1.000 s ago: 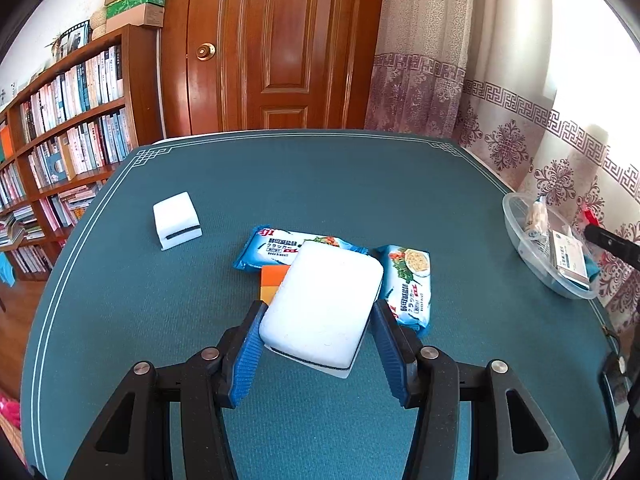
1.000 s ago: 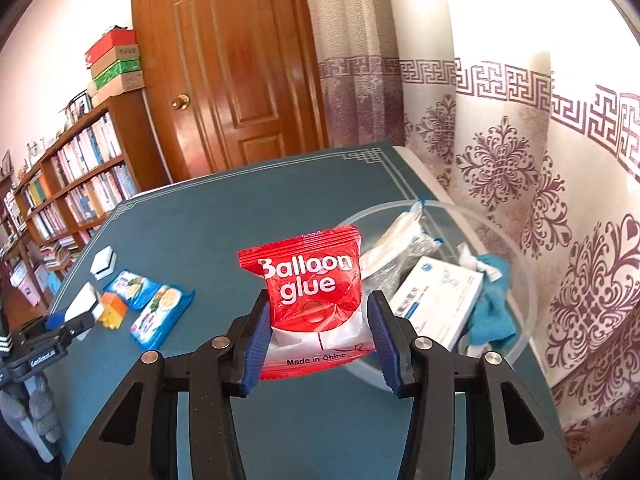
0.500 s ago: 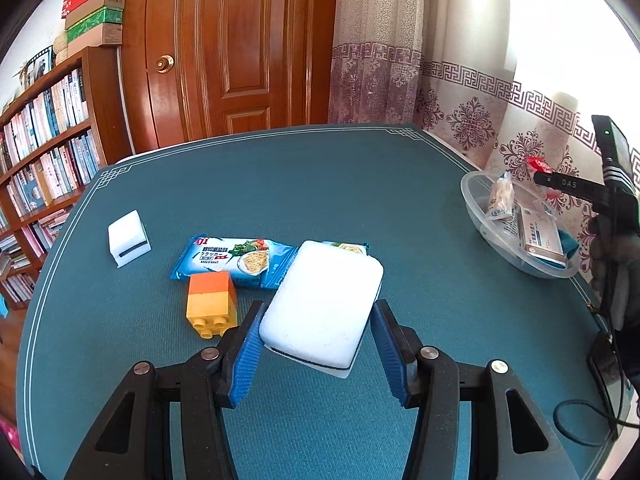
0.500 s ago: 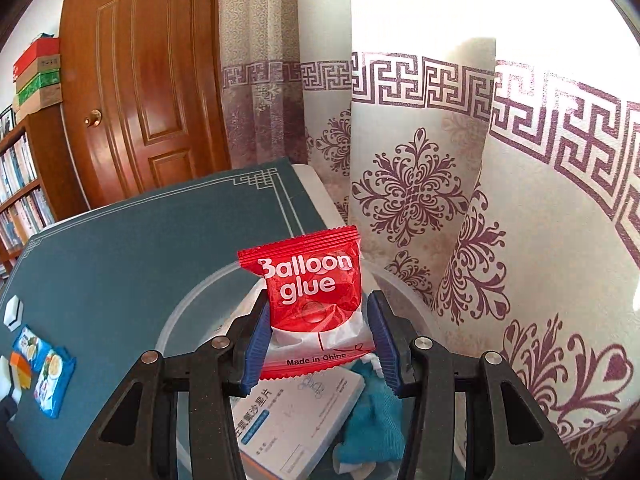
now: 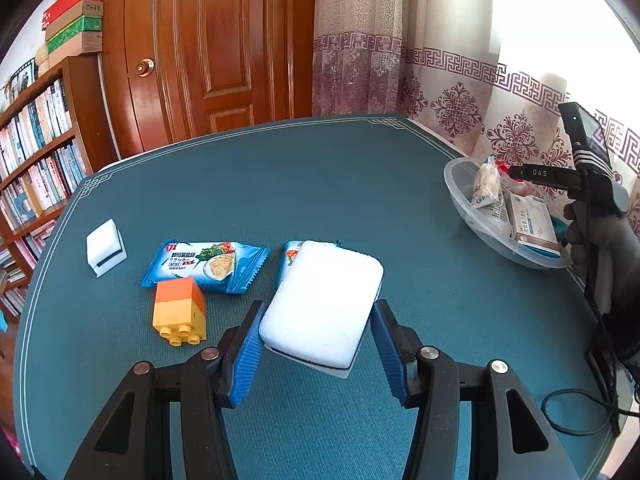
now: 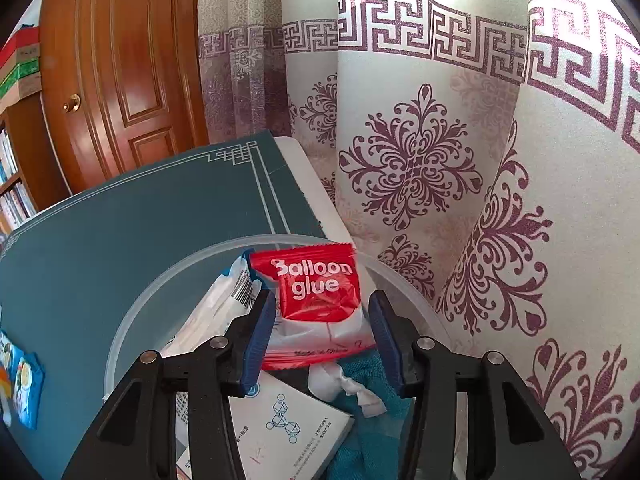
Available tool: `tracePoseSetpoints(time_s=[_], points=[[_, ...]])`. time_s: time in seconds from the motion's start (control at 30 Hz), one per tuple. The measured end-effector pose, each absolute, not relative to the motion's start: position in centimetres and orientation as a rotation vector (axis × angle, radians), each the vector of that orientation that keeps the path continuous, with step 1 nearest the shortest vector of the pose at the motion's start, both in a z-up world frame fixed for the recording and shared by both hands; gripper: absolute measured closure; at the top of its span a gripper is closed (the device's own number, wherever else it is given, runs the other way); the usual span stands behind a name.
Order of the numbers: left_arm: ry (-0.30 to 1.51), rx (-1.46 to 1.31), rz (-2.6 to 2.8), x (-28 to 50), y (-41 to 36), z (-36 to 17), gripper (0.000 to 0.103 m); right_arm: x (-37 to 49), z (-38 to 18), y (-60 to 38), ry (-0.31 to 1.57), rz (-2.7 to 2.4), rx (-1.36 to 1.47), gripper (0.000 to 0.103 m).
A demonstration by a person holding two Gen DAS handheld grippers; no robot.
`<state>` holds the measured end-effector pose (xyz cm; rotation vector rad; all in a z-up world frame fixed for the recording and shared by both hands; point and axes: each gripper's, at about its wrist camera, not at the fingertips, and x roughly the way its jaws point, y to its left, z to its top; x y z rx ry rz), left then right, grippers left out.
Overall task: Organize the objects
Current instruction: 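Carry the glue packet into the bowl and open the right tool while left tool holds the sponge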
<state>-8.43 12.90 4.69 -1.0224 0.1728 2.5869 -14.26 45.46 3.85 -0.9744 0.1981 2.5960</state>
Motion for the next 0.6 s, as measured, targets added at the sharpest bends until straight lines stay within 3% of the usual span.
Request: tracePoseSetpoints(time_s=[0.6], points=[[0.276,-0.975,2.490,-8.7,19.8,5.7,0.047,-5.2,5.4,40.4,0.198,2.775,-0.829,0.052]])
